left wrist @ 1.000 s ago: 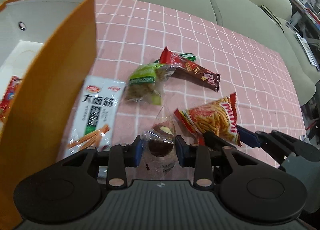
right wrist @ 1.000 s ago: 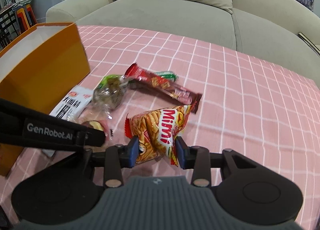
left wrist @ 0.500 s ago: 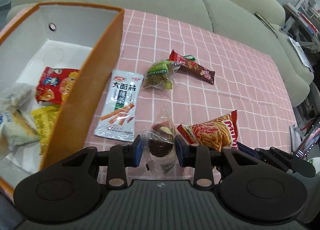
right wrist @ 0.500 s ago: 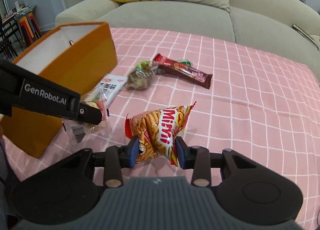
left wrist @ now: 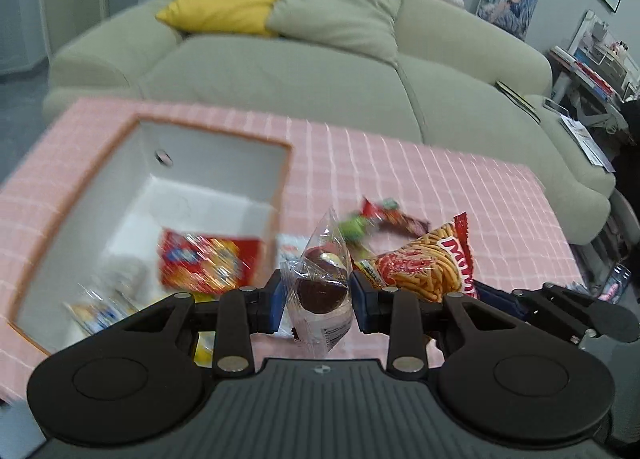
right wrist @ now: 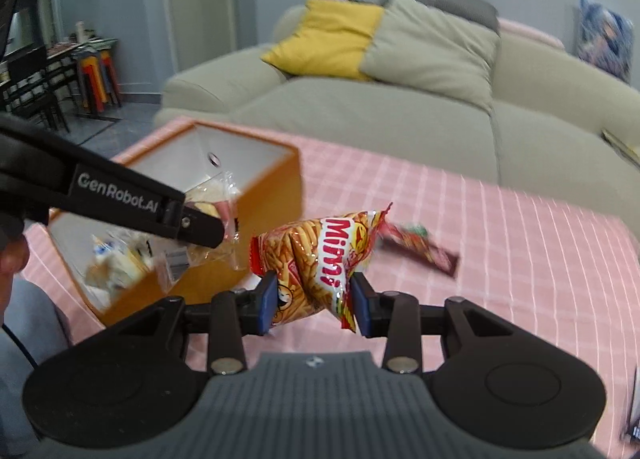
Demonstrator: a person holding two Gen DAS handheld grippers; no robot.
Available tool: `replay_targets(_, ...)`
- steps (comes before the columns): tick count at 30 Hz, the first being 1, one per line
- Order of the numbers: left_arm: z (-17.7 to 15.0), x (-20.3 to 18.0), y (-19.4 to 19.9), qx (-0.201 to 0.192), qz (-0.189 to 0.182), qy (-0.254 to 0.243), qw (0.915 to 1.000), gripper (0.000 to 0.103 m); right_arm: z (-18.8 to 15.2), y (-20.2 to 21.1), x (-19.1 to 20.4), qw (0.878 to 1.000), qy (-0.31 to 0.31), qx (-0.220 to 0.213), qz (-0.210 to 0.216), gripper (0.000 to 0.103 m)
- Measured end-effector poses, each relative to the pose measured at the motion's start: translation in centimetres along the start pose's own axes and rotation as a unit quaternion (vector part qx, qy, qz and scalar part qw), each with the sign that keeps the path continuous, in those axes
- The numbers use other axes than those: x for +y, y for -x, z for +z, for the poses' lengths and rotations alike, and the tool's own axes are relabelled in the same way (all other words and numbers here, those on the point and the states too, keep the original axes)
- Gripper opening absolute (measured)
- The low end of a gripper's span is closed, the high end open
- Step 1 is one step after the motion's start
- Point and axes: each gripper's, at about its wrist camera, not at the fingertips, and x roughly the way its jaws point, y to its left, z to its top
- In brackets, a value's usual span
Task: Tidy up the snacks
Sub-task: 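Carry both bags over the orange box and open both tools to drop them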
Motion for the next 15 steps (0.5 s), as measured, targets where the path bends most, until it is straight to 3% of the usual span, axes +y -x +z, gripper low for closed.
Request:
replay_targets(8, 3.4, 4.5, 1.1, -0.011, 0.052, -0.037, 0.9979, 0.038, 4.5, -1.5, 5.0, 0.996, 0.075, -0.026, 0.04, 0.036)
replay_targets(15, 4.0, 7.6, -2.7, 0.035, 0.082, -0.055, 0.9945, 0.038, 6.5, -5.9, 8.2, 0.988, 0.143, 0.004, 0.054, 0.036)
